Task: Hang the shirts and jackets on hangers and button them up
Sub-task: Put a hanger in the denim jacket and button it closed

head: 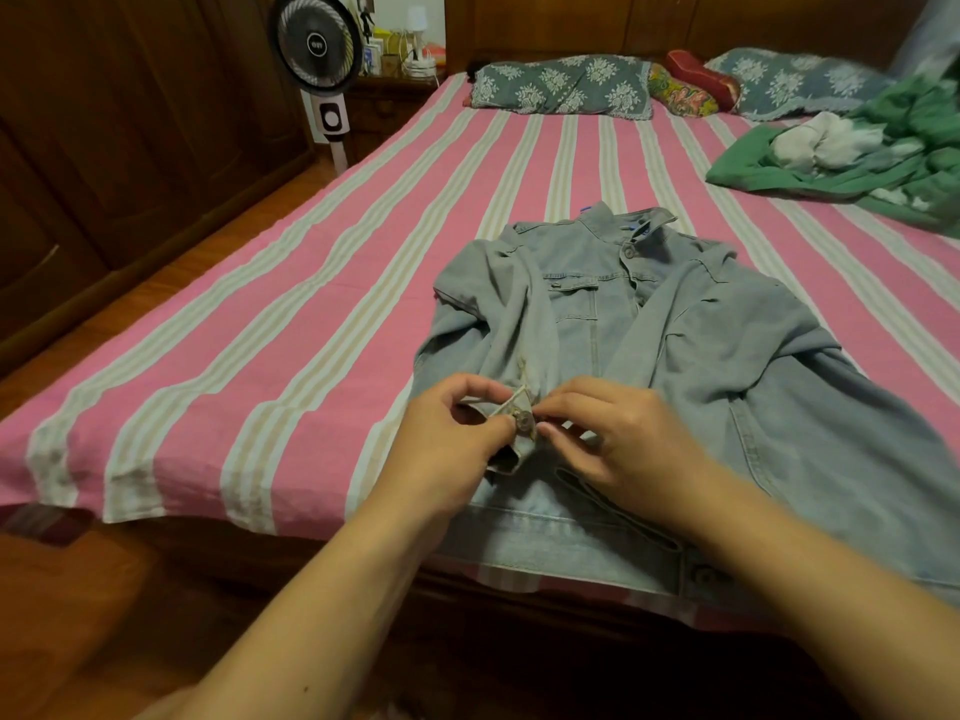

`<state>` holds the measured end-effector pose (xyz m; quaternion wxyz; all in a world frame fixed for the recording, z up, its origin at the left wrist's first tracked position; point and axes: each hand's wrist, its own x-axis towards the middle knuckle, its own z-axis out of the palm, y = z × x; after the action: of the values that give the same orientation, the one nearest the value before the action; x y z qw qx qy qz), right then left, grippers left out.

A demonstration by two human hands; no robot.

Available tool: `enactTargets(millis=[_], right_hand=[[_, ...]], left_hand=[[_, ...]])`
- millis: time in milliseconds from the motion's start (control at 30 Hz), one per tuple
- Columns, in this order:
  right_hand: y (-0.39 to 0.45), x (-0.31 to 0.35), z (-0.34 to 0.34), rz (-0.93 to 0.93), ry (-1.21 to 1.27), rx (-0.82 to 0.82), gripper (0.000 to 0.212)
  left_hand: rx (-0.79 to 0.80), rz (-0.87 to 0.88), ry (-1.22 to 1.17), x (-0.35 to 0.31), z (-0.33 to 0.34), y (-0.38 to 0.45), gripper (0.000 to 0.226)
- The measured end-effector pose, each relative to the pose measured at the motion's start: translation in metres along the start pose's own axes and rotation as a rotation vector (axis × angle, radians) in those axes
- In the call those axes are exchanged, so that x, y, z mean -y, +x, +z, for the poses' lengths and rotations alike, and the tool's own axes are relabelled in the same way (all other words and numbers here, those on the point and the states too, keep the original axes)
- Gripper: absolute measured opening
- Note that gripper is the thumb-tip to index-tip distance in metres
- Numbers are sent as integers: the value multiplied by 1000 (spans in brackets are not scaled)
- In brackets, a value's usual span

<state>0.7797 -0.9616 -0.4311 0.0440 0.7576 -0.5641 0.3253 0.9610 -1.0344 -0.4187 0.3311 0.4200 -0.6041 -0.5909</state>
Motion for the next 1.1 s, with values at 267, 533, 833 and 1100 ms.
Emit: enactTargets(millis=[267,533,833,1100], right_hand=[[0,4,-3,103,63,172,25],[-9,-28,-29,670,-194,130,24],[2,-48,-91,862,-129,-1,25],[54,-164,-99,934,-269,191,34]], left_hand=[[-33,-155,-4,2,6,2,4],[-220,75,679,-13,-25,-13,36],[-6,218,435,-73,17,14,32],[204,359,975,-49,74,170,13]])
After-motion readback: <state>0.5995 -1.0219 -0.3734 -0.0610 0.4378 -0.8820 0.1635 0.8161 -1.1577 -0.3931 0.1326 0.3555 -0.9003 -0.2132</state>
